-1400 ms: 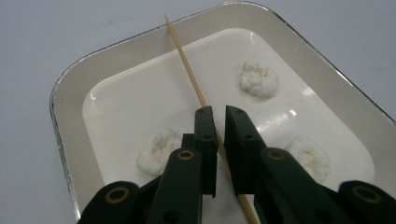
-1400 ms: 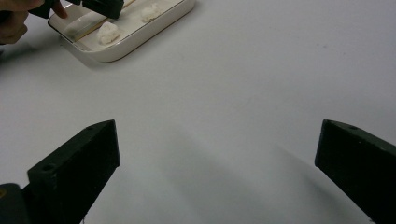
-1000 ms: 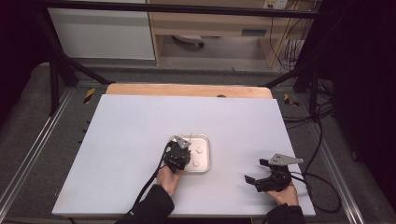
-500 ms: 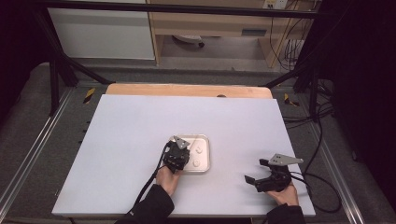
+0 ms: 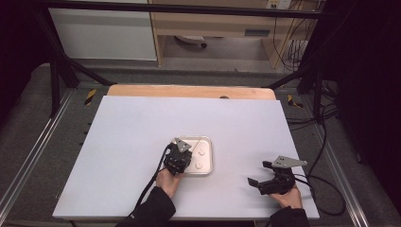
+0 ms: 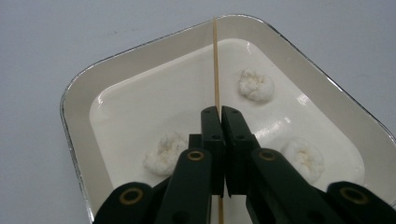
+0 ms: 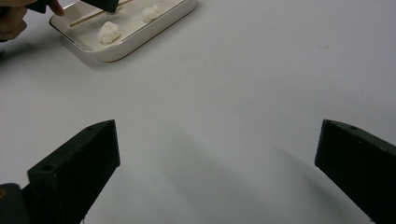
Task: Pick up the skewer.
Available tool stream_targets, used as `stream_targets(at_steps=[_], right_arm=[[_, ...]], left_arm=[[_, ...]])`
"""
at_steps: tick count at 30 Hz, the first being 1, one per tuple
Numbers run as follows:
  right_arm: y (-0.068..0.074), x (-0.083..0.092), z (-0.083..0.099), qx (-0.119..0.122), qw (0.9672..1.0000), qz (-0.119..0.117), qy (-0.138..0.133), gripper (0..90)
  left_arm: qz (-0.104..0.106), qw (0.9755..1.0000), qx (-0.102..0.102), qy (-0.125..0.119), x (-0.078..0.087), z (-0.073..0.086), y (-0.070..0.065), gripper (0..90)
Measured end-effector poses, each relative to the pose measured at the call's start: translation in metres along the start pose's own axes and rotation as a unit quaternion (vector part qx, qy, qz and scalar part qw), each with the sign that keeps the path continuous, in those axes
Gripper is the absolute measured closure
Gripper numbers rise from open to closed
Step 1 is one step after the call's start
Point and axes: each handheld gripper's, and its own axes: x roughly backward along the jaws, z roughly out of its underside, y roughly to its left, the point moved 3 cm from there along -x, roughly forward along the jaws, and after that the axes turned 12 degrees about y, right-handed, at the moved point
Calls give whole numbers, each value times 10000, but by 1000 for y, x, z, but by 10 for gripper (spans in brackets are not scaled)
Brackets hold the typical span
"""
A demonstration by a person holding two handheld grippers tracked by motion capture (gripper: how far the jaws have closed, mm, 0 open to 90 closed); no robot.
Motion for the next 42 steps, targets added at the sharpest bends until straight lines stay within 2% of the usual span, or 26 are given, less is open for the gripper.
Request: stream_targets(at_steps=[4,12,16,27,37,42], right_arm=[[0,0,0,10,10000,5,-13,5],[2,0,-1,39,10000,23,1,5],[4,-1,-2,161,9998,75,44,5],[14,-1,-12,487,9986,215,58,5],[26,-4,-23,942,9946,407,175,5],[32,-7,-29,1172,9914,510,291,6]], left_arm=[[37,10000,18,-49,3,0,2,882],[250,9994,-187,-163,18,2,9,882],[341,9988,-318,-142,24,4,13,881],[674,9949,-741,-96,38,10,23,881],[743,9910,-1114,11,48,12,26,881],[811,9895,-1199,44,54,12,29,881]])
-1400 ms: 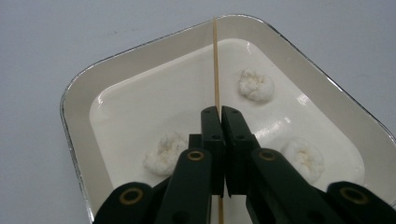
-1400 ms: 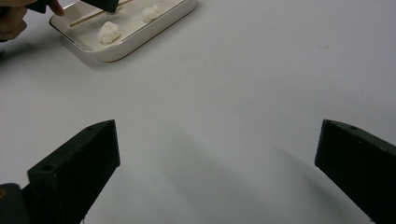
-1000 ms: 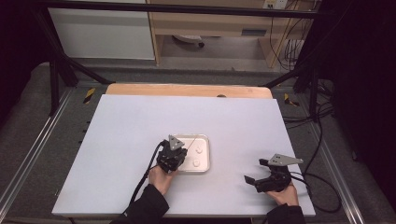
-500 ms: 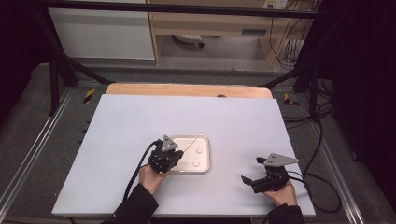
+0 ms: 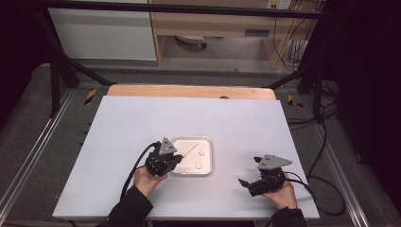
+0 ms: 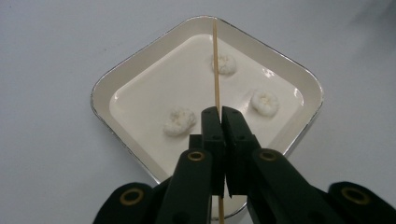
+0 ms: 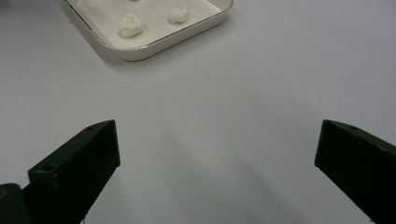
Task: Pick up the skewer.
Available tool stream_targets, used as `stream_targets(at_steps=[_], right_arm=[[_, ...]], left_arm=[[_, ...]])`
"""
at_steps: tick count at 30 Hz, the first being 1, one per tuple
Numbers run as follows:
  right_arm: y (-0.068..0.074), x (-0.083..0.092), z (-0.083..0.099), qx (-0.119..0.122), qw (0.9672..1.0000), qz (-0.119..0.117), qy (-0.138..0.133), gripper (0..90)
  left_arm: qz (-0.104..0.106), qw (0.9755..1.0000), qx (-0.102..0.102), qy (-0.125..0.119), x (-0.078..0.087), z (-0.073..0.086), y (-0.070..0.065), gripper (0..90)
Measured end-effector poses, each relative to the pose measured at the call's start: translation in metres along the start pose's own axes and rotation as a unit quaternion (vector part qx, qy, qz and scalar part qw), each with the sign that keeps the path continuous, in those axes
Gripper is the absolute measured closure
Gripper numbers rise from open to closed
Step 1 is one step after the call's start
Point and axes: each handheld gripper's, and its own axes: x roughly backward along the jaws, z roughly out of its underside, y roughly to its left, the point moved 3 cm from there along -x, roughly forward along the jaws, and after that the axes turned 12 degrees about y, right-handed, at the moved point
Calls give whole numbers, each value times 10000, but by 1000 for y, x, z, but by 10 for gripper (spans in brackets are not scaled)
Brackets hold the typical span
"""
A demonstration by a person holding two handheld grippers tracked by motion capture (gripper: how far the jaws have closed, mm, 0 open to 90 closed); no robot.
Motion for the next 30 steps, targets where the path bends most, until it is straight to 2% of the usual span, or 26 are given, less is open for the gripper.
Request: stream_targets(at_steps=[10,20,30], right_arm=[[9,-5,-13,518,9980,242,276,12],[17,-6,-26,1015,9925,488,468,26],[26,-7,-36,1505,9849,622,594,45]], left_arm=[[140,9995,-224,146,5,-5,-3,881],[235,9983,-479,212,8,-17,-12,881],[346,9958,-772,356,5,-29,-26,881]])
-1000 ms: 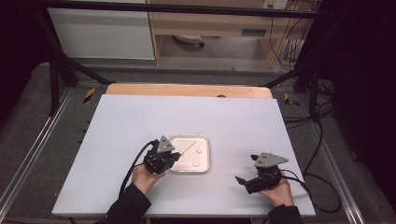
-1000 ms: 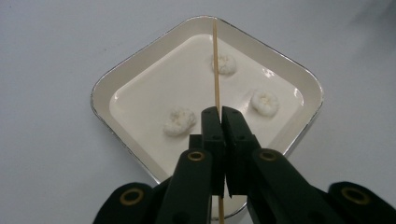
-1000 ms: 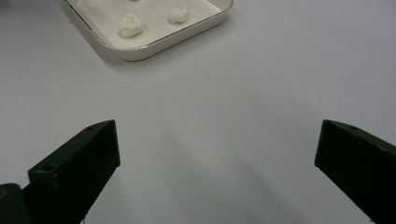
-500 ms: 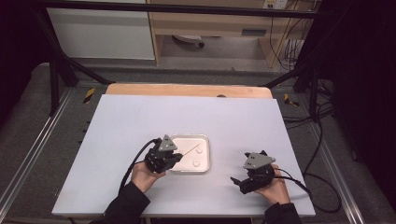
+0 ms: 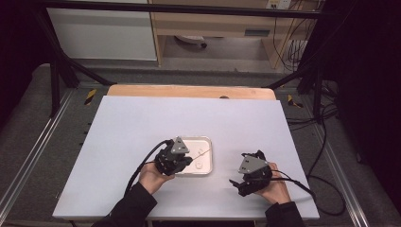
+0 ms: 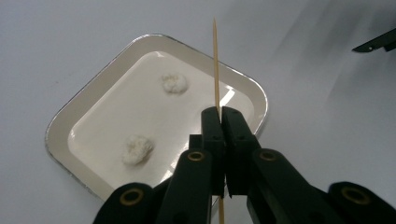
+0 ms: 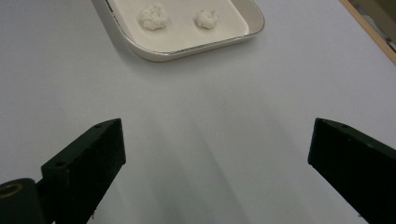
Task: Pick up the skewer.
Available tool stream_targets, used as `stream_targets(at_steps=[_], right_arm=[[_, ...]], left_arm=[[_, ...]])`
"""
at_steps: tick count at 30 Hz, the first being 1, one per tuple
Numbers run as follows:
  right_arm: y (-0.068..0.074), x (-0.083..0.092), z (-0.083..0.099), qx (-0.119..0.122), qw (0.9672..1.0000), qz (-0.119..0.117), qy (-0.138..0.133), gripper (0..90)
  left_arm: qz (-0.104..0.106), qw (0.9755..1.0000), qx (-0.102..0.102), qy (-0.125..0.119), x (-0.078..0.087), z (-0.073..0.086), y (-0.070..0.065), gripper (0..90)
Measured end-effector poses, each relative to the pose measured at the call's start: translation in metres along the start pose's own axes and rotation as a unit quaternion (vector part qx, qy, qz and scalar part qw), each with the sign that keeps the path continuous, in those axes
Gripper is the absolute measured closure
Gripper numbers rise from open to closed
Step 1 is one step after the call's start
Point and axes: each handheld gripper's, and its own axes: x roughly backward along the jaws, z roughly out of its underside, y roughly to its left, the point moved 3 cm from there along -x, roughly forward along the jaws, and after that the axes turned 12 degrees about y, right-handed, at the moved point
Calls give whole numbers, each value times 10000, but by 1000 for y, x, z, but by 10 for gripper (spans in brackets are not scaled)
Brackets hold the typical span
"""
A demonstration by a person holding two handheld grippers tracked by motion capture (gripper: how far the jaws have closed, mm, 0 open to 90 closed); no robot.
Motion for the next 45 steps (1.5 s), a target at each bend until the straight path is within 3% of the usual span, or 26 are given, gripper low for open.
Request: stream_targets(at_steps=[10,24,38,45], right_arm=[[5,0,-7,350,9992,114,137,64],[11,1,-6,886,9950,429,144,150],[15,5,-4,1344,9881,750,27,266],[18,3,-5,1696,9820,831,50,364]], left_arm=[[54,9996,-238,155,-5,-14,-10,880],[193,9972,-639,342,-17,-36,-34,881],[285,9945,-838,554,-32,-49,-47,881],[346,9930,-941,629,-38,-55,-54,881]])
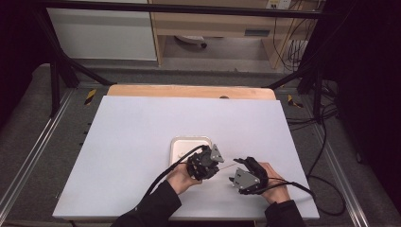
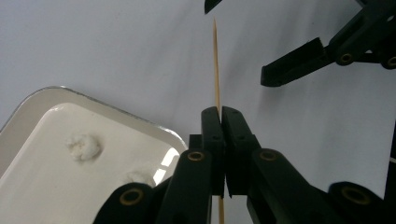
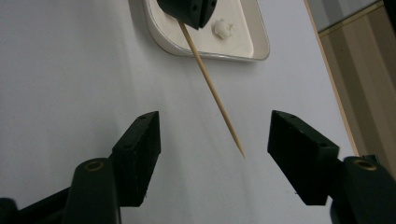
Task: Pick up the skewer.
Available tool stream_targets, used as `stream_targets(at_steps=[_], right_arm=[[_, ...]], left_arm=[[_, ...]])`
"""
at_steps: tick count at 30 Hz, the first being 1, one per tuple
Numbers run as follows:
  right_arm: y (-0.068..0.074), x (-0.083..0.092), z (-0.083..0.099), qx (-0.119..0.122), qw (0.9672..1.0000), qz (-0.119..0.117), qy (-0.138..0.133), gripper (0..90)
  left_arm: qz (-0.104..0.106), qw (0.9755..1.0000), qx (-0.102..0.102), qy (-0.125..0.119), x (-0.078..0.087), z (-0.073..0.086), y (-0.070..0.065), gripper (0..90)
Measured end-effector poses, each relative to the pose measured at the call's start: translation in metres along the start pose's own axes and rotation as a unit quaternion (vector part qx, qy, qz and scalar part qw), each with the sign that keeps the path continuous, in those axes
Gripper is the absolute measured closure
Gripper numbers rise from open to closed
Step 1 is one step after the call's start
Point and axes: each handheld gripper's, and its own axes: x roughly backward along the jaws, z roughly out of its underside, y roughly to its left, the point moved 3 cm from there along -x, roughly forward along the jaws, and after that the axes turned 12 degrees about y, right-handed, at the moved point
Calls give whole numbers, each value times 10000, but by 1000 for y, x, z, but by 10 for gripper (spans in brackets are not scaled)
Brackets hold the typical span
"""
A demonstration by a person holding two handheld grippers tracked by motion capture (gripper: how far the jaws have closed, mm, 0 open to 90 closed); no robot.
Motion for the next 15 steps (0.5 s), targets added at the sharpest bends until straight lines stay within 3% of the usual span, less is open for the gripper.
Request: stream_targets(at_steps=[5,7,9,15], right_arm=[[2,-1,-2,345,9994,87,-54,457],[4,-2,-2,352,9994,49,-54,490],[5,-3,-2,529,9986,49,-29,522],[8,-5,-2,763,9971,11,20,589]], left_arm=[[20,10000,-56,34,-3,-4,-4,880],[48,9999,-72,61,-4,-5,-4,880],[55,9999,-94,86,-5,-6,-5,880],[97,9998,-117,119,-9,-9,-7,881]])
